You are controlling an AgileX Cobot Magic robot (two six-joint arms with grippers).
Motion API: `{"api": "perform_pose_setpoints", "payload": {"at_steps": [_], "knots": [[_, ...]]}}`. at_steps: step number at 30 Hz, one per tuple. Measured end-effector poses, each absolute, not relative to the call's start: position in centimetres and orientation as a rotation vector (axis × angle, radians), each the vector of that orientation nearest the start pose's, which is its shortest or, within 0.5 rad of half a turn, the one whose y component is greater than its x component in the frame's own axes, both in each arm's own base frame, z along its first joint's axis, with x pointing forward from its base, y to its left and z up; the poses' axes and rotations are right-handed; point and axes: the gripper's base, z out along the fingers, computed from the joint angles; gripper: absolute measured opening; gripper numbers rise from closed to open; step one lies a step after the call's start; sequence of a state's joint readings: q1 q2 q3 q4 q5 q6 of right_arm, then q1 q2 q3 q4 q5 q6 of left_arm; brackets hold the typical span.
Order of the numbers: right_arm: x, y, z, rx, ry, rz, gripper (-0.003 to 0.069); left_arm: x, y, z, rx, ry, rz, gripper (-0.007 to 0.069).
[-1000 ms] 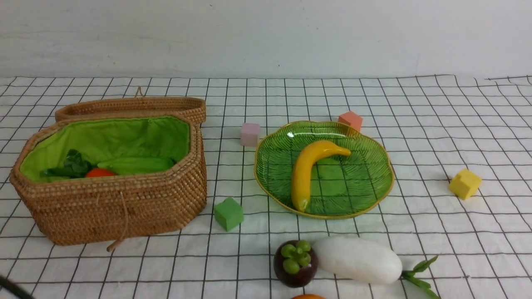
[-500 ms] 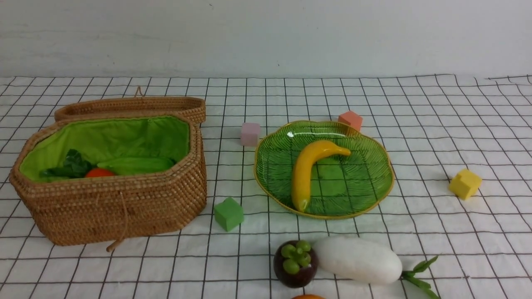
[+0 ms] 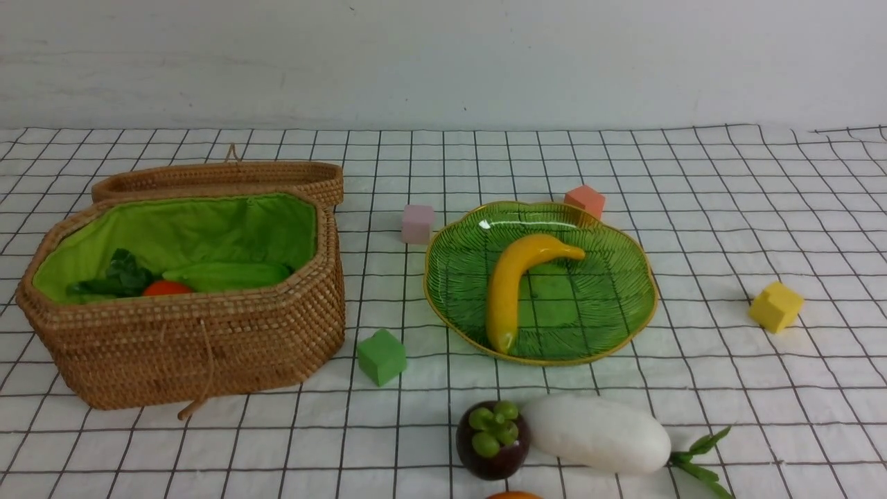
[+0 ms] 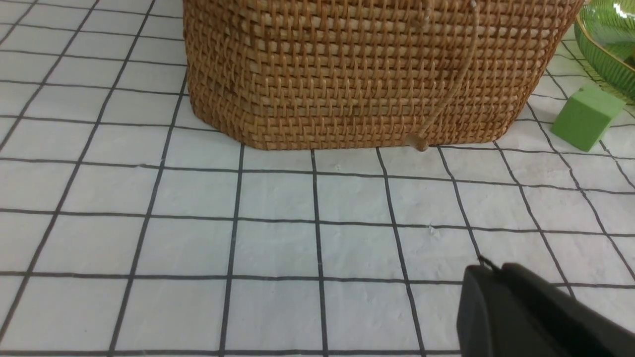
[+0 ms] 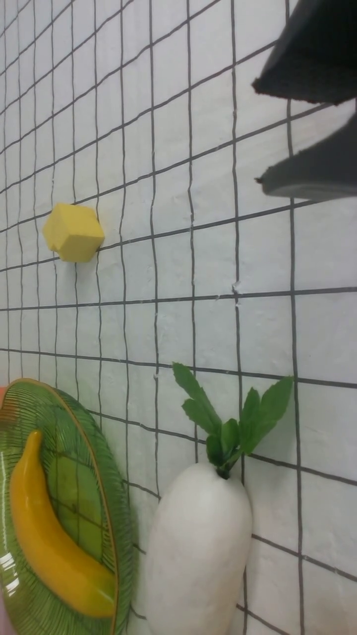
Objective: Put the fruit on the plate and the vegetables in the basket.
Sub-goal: Use the right arm to grab a mango and put it into the right plate
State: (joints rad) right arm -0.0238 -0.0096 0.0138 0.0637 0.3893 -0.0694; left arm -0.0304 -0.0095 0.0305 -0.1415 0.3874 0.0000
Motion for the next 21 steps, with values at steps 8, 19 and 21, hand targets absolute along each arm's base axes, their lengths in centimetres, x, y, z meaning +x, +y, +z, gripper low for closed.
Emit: {"api": "perform_pose_setpoints", "payload": {"at_steps": [8, 19, 21], "knots": [[5.2, -0.04, 17.41, -0.045, 1.877, -0.052, 0.0243, 5.21, -0.65, 16.9, -0.059, 1.89, -0.162, 0.0008], [5.19, -0.68, 17.48, -0.191, 1.868, -0.261, 0.0243, 5.21, -0.65, 16.9, -0.059, 1.89, -0.162, 0.0015], [5.26, -0.65, 17.57, -0.192, 1.847, -0.261, 0.0243, 5.21, -0.65, 16.9, -0.059, 1.89, -0.162, 0.0018]]}}
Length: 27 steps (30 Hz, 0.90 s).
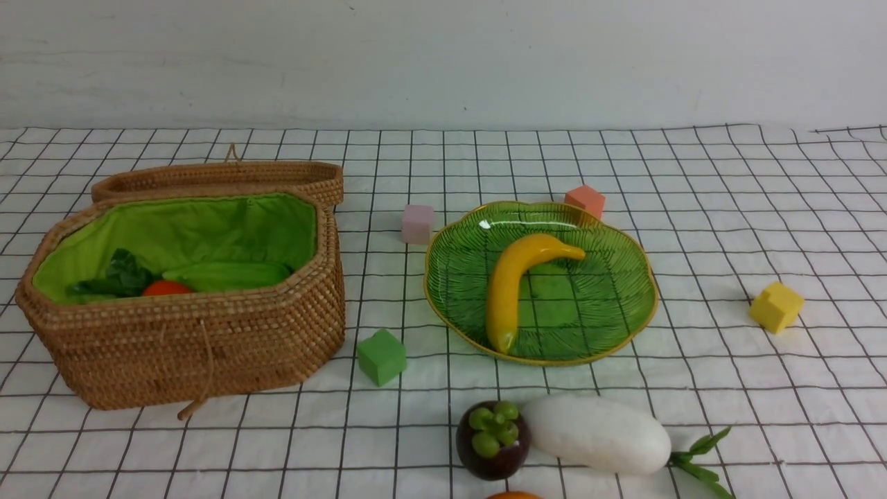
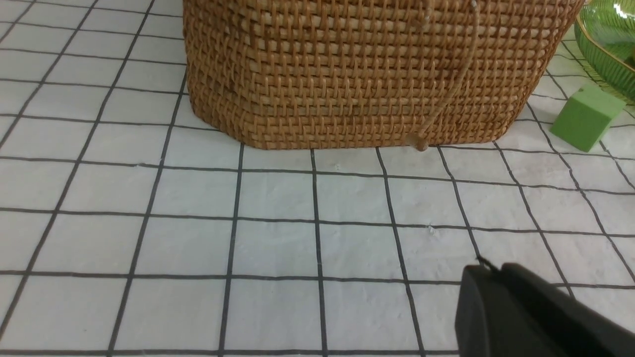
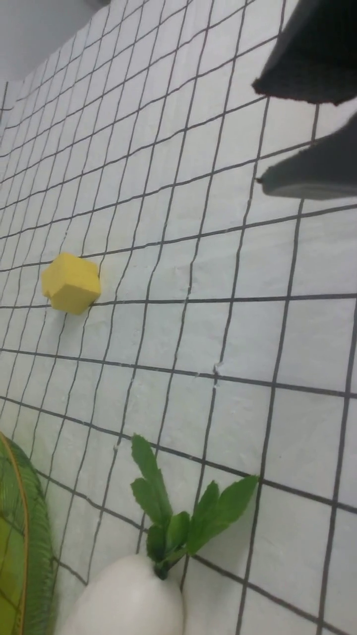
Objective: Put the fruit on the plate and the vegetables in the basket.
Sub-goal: Use the right arm to grab a mango and put it into the right plate
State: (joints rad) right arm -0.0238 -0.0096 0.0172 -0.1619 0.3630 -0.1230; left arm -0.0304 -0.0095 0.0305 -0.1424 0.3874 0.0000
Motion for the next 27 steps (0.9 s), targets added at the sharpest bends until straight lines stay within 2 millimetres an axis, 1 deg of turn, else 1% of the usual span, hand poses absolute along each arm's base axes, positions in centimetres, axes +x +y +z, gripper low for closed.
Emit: {"api": "perform_pose_setpoints", "payload": {"at_steps": [3, 7, 12, 13, 16, 17, 19, 20, 22, 24, 25, 27], "knots": [[5.4, -0.6, 17.9, -0.195, 1.785, -0.259, 0.0243, 5.2, -0.6, 16.9, -0.059, 1.89, -0.162, 0.0019], [5.6, -0.4, 19.0, -0.202, 1.665, -0.263, 0.0243, 5.2, -0.6, 16.9, -0.059, 1.89, -0.162, 0.0022], [5.7, -0.3, 19.4, -0.203, 1.62, -0.262, 0.0243, 5.2, -0.6, 16.9, -0.059, 1.89, -0.162, 0.0026], [5.7, -0.3, 19.6, -0.191, 1.595, -0.248, 0.0243, 5.2, -0.6, 16.9, -0.059, 1.89, -0.162, 0.0027], [5.7, -0.1, 20.4, -0.074, 1.51, -0.119, 0.0243, 5.2, -0.6, 16.9, -0.059, 1.89, -0.162, 0.0029], [5.6, -0.1, 21.4, 0.037, 1.406, 0.01, 0.0243, 5.2, -0.6, 16.9, -0.059, 1.89, -0.162, 0.0031], [5.2, -0.2, 22.8, 0.155, 1.237, 0.162, 0.0243, 5.2, -0.6, 16.9, -0.059, 1.89, -0.162, 0.0033], [5.0, -0.3, 23.4, 0.197, 1.16, 0.223, 0.0243, 5.2, -0.6, 16.9, -0.059, 1.891, -0.162, 0.0034], [4.5, -0.4, 24.8, 0.247, 1.068, 0.302, 0.0243, 5.2, -0.6, 16.9, -0.059, 1.891, -0.162, 0.0035], [3.8, -0.4, 27.3, 0.276, 1.014, 0.364, 0.0243, 5.2, -0.6, 16.9, -0.059, 1.891, -0.162, 0.0036], [3.8, -0.4, 28.1, 0.285, 1.025, 0.379, 0.0243, 5.2, -0.6, 16.9, -0.059, 1.891, -0.162, 0.0036], [3.3, -0.3, 31.4, 0.292, 1.057, 0.401, 0.0243, 5.2, -0.6, 16.9, -0.059, 1.891, -0.162, 0.0037]]}}
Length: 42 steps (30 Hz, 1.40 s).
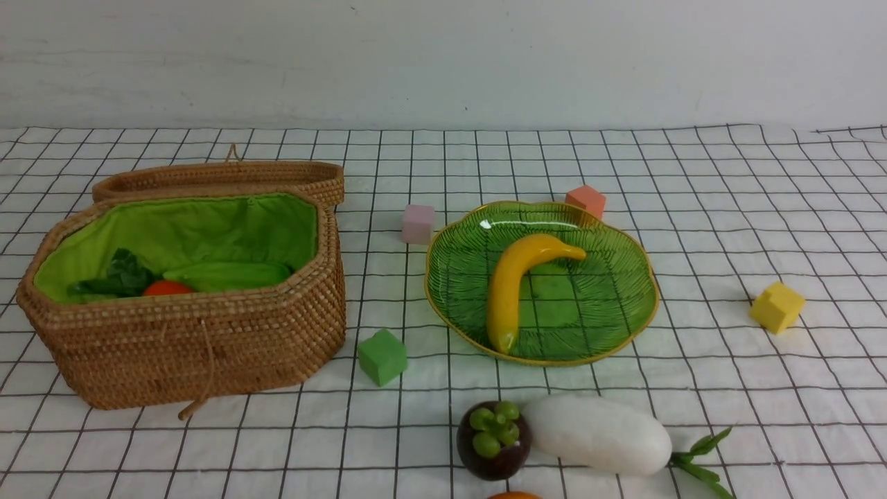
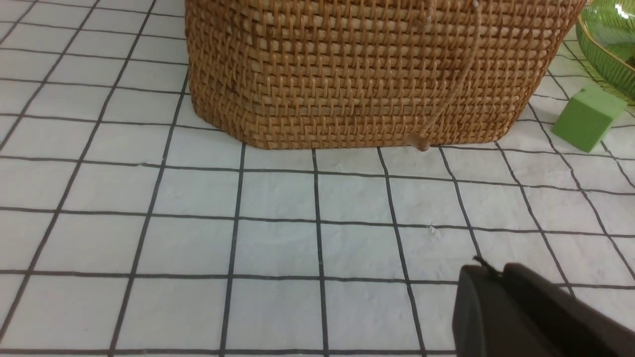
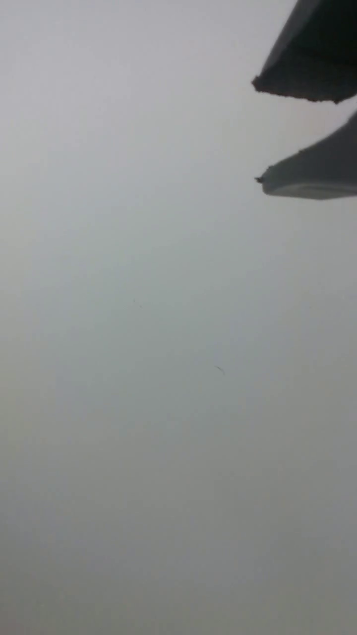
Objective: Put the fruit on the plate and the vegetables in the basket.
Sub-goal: Use the right arm to grab a mango and put it into the right plate
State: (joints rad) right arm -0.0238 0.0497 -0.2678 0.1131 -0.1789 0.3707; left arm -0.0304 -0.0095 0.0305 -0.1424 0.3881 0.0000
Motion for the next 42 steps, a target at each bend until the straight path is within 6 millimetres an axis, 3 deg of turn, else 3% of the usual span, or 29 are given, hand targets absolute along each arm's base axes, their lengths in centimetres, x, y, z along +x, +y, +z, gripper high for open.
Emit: {"api": "perform_pose_setpoints", "payload": {"at_steps": [2, 4, 7, 8, 9, 11, 13, 14, 17, 20, 24, 28, 31, 35, 37, 41, 42], "knots": [[3.9, -0.1, 34.9, 0.297, 1.189, 0.388, 0.0243, 5.2, -0.6, 16.9, -0.059, 1.891, -0.162, 0.0039], [4.4, 0.0, 36.6, 0.291, 1.265, 0.364, 0.0243, 5.2, -0.6, 16.9, -0.059, 1.891, -0.162, 0.004], [8.2, -0.1, 39.2, 0.245, 1.582, 0.213, 0.0243, 5.2, -0.6, 16.9, -0.059, 1.891, -0.162, 0.0042], [8.8, -0.2, 39.0, 0.239, 1.627, 0.196, 0.0243, 5.2, -0.6, 16.9, -0.059, 1.891, -0.162, 0.0042], [11.0, -0.3, 38.6, 0.204, 1.77, 0.133, 0.0243, 5.2, -0.6, 16.9, -0.059, 1.891, -0.162, 0.0044], [13.5, 0.0, 37.2, 0.181, 1.926, 0.132, 0.0243, 5.2, -0.6, 16.9, -0.059, 1.891, -0.162, 0.0048], [15.6, 0.9, 35.4, 0.15, 2.077, 0.193, 0.0243, 5.2, -0.6, 16.9, -0.059, 1.891, -0.162, 0.005], [15.8, 1.2, 35.2, 0.141, 2.092, 0.212, 0.0243, 5.2, -0.6, 16.9, -0.059, 1.891, -0.162, 0.005], [17.9, 4.6, 32.7, -0.176, 2.292, 0.299, 0.0247, 5.2, -0.6, 16.9, -0.059, 1.891, -0.162, 0.0054], [18.4, 7.5, 31.7, -0.411, 2.371, 0.367, 0.0275, 5.2, -0.6, 16.9, -0.059, 1.891, -0.162, 0.0057], [18.8, 11.9, 30.9, -0.719, 2.449, 0.416, 0.0381, 5.2, -0.6, 16.9, -0.059, 1.891, -0.162, 0.0061], [19.2, 16.6, 30.1, -1.009, 2.47, 0.386, 0.0584, 5.2, -0.6, 16.9, -0.059, 1.891, -0.162, 0.0064], [19.7, 19.3, 28.1, -1.161, 2.497, 0.325, 0.0666, 5.2, -0.6, 16.9, -0.059, 1.891, -0.162, 0.0071], [20.1, 22.1, 24.0, -1.32, 2.555, 0.243, 0.0677, 5.2, -0.6, 16.9, -0.059, 1.891, -0.162, 0.0075], [20.4, 22.6, 22.7, -1.347, 2.577, 0.223, 0.0677, 5.2, -0.6, 16.9, -0.059, 1.891, -0.162, 0.0076], [21.5, 23.8, 18.1, -1.422, 2.647, 0.151, 0.0667, 5.2, -0.6, 16.9, -0.059, 1.891, -0.162, 0.0078], [21.6, 23.8, 17.9, -1.425, 2.652, 0.148, 0.0666, 5.2, -0.6, 16.9, -0.059, 1.891, -0.162, 0.0078]]}}
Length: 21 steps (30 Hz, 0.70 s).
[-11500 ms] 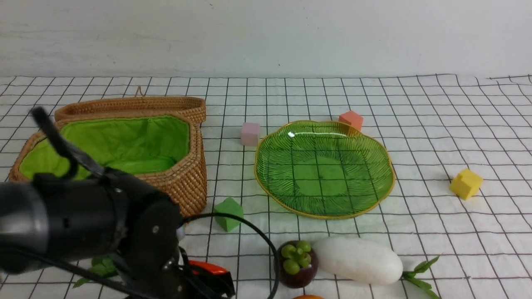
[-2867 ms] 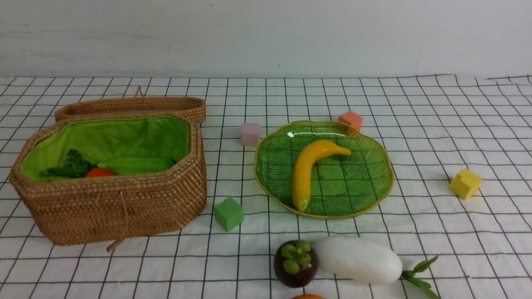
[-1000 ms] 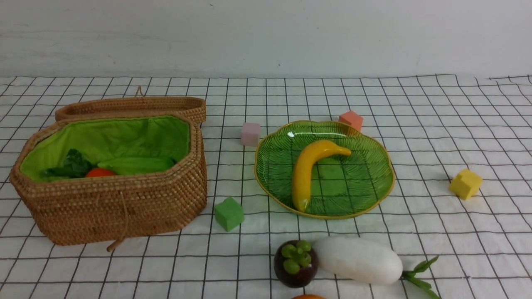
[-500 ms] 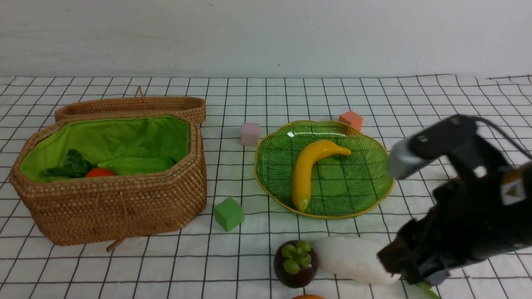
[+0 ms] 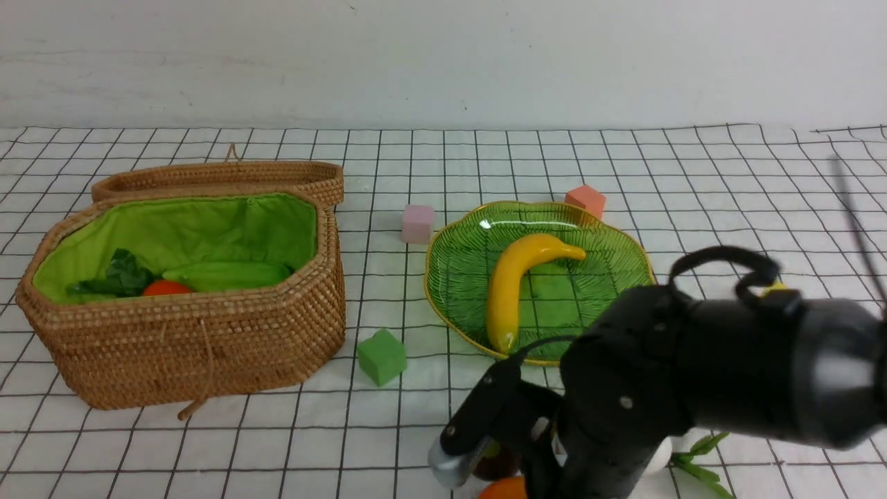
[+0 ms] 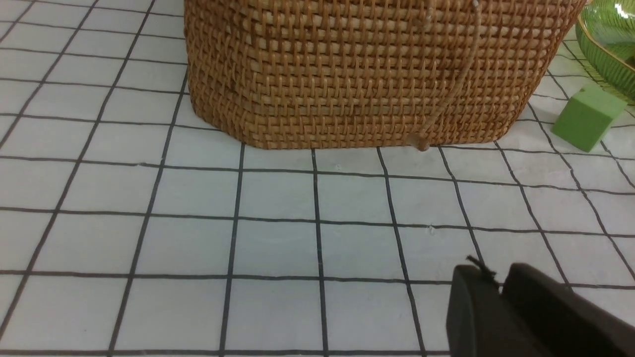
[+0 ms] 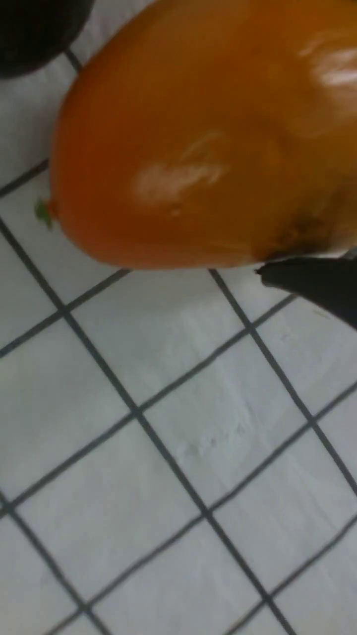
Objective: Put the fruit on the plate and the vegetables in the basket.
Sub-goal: Use the right arm to grab a mango and put it into the right plate
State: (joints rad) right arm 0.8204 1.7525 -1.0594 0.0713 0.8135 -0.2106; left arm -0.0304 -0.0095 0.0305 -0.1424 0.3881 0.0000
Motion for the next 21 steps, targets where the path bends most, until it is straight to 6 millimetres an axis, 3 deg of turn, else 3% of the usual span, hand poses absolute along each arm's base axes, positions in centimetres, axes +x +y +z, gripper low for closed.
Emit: {"api": "perform_pose_setpoints", "payload": {"at_steps": [1, 3, 7, 10, 12, 13, 14, 15, 18, 20, 21], "knots": [[21.7, 24.0, 16.4, -1.466, 2.677, 0.127, 0.0638, 5.2, -0.6, 16.9, -0.059, 1.891, -0.162, 0.0079], [21.8, 24.0, 15.8, -1.5, 2.687, 0.112, 0.059, 5.2, -0.6, 16.9, -0.059, 1.891, -0.162, 0.0079], [21.4, 23.9, 16.1, -1.562, 2.702, 0.125, 0.0563, 5.2, -0.6, 16.9, -0.059, 1.891, -0.162, 0.0083], [21.0, 24.0, 17.5, -1.586, 2.723, 0.181, 0.0563, 5.2, -0.6, 16.9, -0.059, 1.891, -0.162, 0.0088], [20.7, 24.6, 20.9, -1.568, 2.683, 0.304, 0.0563, 5.2, -0.6, 16.9, -0.059, 1.891, -0.162, 0.0092], [20.7, 24.7, 21.0, -1.562, 2.68, 0.314, 0.0563, 5.2, -0.6, 16.9, -0.059, 1.891, -0.162, 0.0092], [20.8, 25.0, 24.1, -1.505, 2.611, 0.414, 0.0563, 5.2, -0.6, 16.9, -0.059, 1.891, -0.162, 0.0092], [21.1, 25.2, 25.3, -1.468, 2.584, 0.457, 0.0563, 5.2, -0.6, 16.9, -0.059, 1.891, -0.162, 0.0092], [23.2, 24.7, 30.0, -1.272, 2.465, 0.579, 0.0563, 5.2, -0.6, 16.9, -0.059, 1.891, -0.162, 0.0095], [25.6, 23.8, 32.0, -1.107, 2.41, 0.608, 0.0563, 5.2, -0.6, 16.9, -0.059, 1.891, -0.162, 0.0096], [25.8, 23.6, 32.2, -1.094, 2.408, 0.609, 0.0563, 5.2, -0.6, 16.9, -0.059, 1.891, -0.162, 0.0096]]}}
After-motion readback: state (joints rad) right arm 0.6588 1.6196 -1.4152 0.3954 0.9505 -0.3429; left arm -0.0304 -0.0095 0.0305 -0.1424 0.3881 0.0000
